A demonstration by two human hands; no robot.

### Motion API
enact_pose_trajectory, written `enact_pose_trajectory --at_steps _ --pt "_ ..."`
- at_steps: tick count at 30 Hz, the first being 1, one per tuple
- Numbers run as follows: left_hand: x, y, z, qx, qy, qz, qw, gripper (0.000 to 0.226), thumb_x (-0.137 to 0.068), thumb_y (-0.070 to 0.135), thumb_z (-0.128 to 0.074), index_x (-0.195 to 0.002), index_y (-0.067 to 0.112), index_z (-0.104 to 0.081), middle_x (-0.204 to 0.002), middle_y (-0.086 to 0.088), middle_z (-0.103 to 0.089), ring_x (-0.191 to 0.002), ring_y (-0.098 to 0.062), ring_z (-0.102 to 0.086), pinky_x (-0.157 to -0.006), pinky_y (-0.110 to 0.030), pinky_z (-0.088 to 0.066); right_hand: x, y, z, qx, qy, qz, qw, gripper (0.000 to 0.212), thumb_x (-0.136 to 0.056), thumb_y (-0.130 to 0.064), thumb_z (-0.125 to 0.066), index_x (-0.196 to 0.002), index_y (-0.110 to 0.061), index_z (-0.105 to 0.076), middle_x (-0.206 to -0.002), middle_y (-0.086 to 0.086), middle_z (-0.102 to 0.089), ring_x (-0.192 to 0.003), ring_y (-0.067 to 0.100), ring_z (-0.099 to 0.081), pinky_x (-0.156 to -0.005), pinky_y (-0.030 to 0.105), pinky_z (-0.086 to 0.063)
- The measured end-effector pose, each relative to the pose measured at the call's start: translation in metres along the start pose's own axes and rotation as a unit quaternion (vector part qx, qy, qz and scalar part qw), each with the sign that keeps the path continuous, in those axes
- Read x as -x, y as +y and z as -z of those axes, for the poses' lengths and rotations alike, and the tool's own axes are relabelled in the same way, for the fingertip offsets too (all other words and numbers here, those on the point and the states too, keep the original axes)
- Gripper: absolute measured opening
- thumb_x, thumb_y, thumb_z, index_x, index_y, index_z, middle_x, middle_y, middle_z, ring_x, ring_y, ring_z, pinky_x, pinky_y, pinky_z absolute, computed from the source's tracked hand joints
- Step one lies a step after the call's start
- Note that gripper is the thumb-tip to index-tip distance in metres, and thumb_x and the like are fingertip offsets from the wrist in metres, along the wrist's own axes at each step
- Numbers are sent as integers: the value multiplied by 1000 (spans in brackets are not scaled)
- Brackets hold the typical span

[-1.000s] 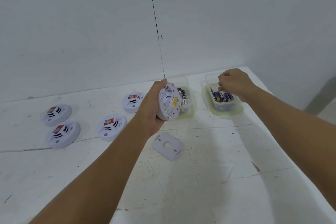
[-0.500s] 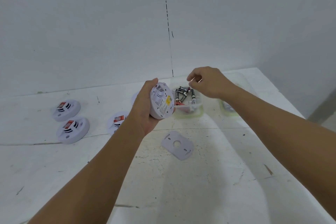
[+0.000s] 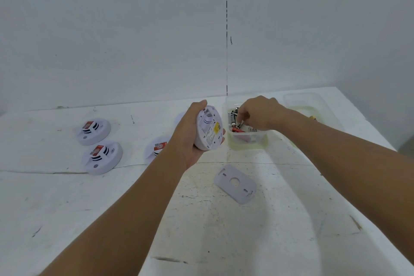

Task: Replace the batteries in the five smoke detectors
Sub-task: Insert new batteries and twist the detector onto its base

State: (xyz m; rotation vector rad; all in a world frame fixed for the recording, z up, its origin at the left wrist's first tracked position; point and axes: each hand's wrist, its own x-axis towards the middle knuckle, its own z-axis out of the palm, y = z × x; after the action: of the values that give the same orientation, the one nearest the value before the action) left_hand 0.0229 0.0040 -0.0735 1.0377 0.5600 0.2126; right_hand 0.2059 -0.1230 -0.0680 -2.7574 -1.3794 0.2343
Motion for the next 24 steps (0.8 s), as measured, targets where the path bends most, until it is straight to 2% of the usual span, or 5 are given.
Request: enact_pose_trajectory --at_steps 5,12,16,20,24 --pt "-6 -2 2 -1 4 9 1000 29 -100 50 -57 -98 24 -69 -86 -2 -70 -78 -25 -67 -80 -40 -56 -6 -3 -5 72 -18 4 997 36 -94 -14 -61 -114 -42 -71 -111 -16 -67 -111 14 -59 -92 39 -29" --pt "-8 -3 -2 1 17 23 1000 29 -101 48 -55 -97 23 -67 -84 -2 -68 -77 -25 -65 -83 -41 -53 -11 -8 -9 104 -6 27 994 22 -93 -23 -68 -109 -38 -73 -100 -9 -52 -100 20 -56 -99 41 -31" --pt "-6 -4 -1 11 10 19 1000 29 -101 48 -55 -95 22 -68 -80 -2 -68 -75 -24 -65 -81 -41 -53 -10 -3 -9 134 29 59 989 15 -95 -31 -66 -109 -34 -72 -113 -3 -53 -106 22 -56 -99 41 -31" --pt "0 -5 4 19 5 10 1000 32 -102 47 -53 -94 20 -68 -82 -5 -67 -76 -28 -63 -81 -42 -52 -4 1 -8 33 112 46 992 17 -104 -35 -59 -115 -23 -65 -116 1 -60 -108 25 -58 -98 41 -36" --pt "9 -9 7 43 6 -6 999 34 -103 46 -53 -91 19 -70 -88 -8 -65 -78 -28 -62 -84 -43 -50 16 -9 -6 -259 207 32 943 10 -105 -28 -58 -111 -19 -59 -99 -10 -68 -89 17 -65 -81 34 -50"
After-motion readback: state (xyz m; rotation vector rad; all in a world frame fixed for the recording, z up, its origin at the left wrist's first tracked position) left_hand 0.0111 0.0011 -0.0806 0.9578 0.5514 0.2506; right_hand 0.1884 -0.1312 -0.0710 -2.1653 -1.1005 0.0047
